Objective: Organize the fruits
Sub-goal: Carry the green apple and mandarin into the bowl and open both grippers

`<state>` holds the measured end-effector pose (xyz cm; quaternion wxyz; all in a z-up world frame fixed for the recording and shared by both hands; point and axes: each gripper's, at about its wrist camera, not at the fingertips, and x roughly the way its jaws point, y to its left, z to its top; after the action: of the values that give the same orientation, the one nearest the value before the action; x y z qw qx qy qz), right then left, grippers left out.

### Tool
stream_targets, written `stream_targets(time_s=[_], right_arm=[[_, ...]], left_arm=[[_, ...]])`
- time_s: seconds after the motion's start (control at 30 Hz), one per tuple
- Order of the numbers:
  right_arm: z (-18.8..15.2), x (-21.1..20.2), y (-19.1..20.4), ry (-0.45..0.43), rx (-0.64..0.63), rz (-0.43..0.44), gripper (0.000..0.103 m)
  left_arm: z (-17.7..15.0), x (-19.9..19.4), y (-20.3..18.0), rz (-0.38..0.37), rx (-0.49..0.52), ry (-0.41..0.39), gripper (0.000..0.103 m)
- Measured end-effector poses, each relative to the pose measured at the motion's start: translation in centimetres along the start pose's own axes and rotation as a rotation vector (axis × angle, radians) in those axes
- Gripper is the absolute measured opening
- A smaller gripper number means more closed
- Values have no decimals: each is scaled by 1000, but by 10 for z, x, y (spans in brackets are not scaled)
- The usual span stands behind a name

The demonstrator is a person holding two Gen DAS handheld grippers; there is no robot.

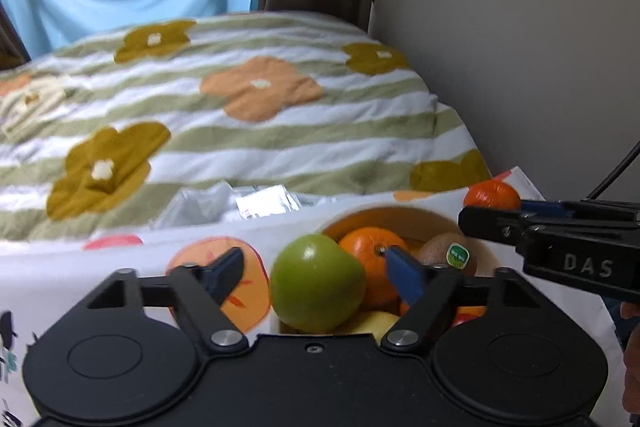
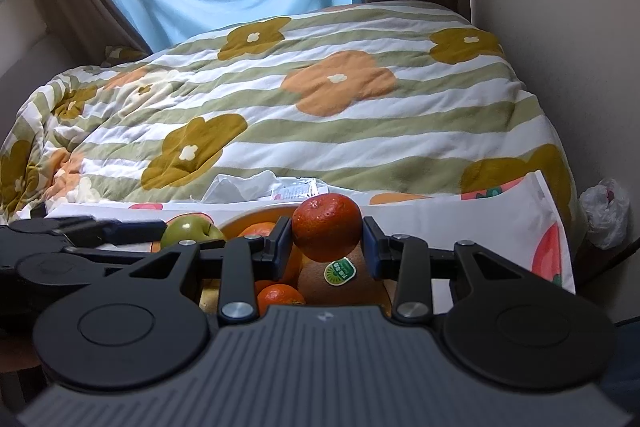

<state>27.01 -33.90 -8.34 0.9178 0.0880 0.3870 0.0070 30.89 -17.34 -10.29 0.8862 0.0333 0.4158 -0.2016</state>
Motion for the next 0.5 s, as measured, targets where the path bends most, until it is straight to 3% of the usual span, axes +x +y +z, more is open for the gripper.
stream_targets(time_s=[0.5], right_arm=[[10, 18, 8, 8, -32, 10, 52]], left_arm=[[-7, -44, 9, 82, 15, -54, 84]])
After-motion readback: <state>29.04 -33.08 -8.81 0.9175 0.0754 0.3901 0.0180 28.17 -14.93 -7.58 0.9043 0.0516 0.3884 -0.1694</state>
